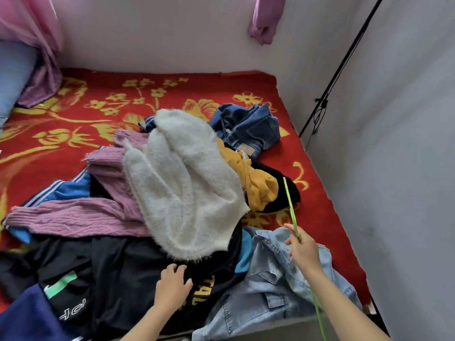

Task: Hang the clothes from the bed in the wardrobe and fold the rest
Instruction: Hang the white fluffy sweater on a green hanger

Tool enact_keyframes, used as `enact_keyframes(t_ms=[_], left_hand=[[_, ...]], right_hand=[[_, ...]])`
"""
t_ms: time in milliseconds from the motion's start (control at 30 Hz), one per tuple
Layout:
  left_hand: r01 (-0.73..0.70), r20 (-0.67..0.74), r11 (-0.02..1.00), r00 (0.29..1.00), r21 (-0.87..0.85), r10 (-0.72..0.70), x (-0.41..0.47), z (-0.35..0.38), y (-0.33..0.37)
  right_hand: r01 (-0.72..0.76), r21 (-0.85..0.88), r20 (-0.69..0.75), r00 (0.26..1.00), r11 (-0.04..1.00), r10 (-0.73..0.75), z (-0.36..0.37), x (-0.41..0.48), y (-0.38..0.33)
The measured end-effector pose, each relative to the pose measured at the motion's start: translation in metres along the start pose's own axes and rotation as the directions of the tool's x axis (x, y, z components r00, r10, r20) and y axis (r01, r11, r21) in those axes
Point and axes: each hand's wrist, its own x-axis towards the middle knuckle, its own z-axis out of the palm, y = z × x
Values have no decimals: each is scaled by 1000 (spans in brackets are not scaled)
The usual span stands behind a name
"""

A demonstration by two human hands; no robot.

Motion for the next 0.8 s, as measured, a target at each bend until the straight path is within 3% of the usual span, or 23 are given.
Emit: enact_keyframes(t_ms=[167,267,400,500,633,800], left_hand=[[-96,34,992,995,87,94,40,-5,16],[-103,37,991,994,91,100,55,1,23],[-47,10,993,999,110,46,82,14,39],[-45,-8,985,999,167,47,100,22,52],[-148,-38,966,986,213,160,122,27,58],[-122,-110,966,982,227,150,137,43,53]], right_hand=[[18,-242,31,999,970,-11,32,58,-10],[110,-446,117,991,888,-64,55,84,-5],[184,-595,183,979,782,-92,94,131,-6],[199,-605,201,975,771,-94,120,161,-8],[213,-640,311,950,738,-5,157,200,6],[119,-523,423,896,844,136,183,225,25]])
